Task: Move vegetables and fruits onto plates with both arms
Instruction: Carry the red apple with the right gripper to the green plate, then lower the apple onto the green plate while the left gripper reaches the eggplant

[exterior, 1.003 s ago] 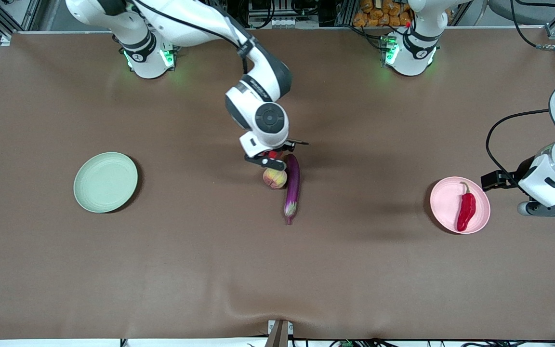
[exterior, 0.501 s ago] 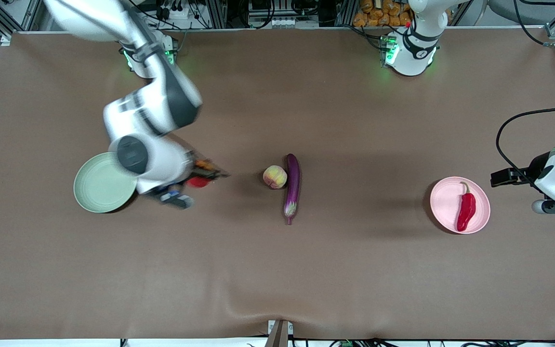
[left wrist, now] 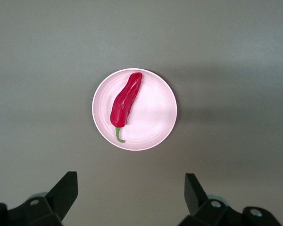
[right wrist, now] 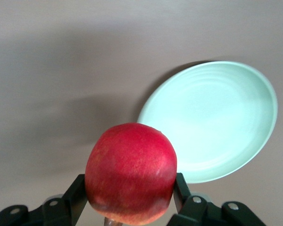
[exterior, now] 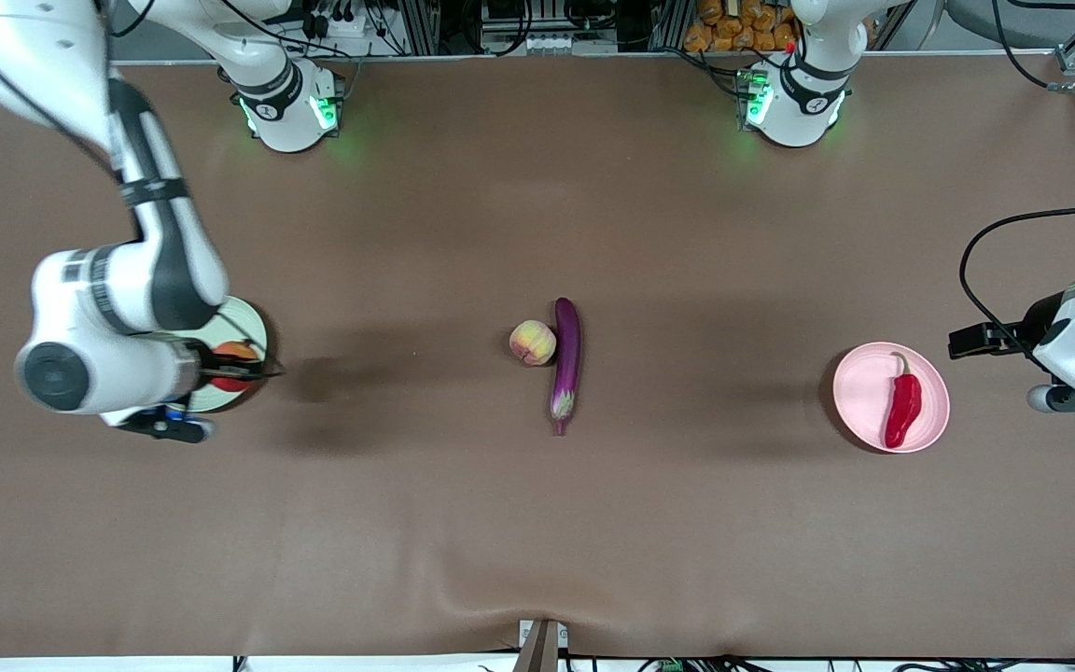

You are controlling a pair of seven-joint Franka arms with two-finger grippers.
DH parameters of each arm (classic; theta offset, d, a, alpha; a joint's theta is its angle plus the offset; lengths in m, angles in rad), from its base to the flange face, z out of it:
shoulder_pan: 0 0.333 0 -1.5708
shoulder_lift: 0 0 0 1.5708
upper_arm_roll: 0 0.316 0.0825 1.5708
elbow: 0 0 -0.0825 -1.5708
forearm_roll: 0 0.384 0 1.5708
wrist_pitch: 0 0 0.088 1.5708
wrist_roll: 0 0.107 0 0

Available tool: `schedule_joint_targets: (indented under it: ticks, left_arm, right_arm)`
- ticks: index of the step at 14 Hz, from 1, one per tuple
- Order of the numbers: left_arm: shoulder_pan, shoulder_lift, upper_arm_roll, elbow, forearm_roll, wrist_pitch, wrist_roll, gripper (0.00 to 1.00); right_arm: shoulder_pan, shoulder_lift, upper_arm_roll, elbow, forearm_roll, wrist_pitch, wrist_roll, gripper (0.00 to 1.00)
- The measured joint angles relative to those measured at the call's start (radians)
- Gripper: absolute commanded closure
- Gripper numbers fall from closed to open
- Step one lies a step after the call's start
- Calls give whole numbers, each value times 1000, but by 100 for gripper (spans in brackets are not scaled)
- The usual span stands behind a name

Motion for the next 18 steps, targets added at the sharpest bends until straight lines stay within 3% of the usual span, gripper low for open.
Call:
schedule_joint_targets:
  ticks: [6, 7, 8, 12, 18]
  left_arm:
    - [0, 0, 0, 2, 0, -2, 0, 0]
    - [0, 0, 0, 2, 0, -3, 0, 0]
    - [-1, 0, -1, 2, 0, -6, 0, 0]
    - [-18, 37, -19, -12, 5, -17, 12, 0]
    - [-249, 171, -43, -11, 73, -13, -252, 0]
  right_arm:
    - [-64, 2, -18, -204, -2, 225, -93, 100]
    - [-64, 2, -18, -225, -2, 244, -93, 62]
    - [-64, 2, -18, -235, -2, 251, -93, 1]
    - [-70, 0, -23, -236, -2, 252, -93, 0]
    - [-71, -8, -18, -121, -2, 108, -93, 0]
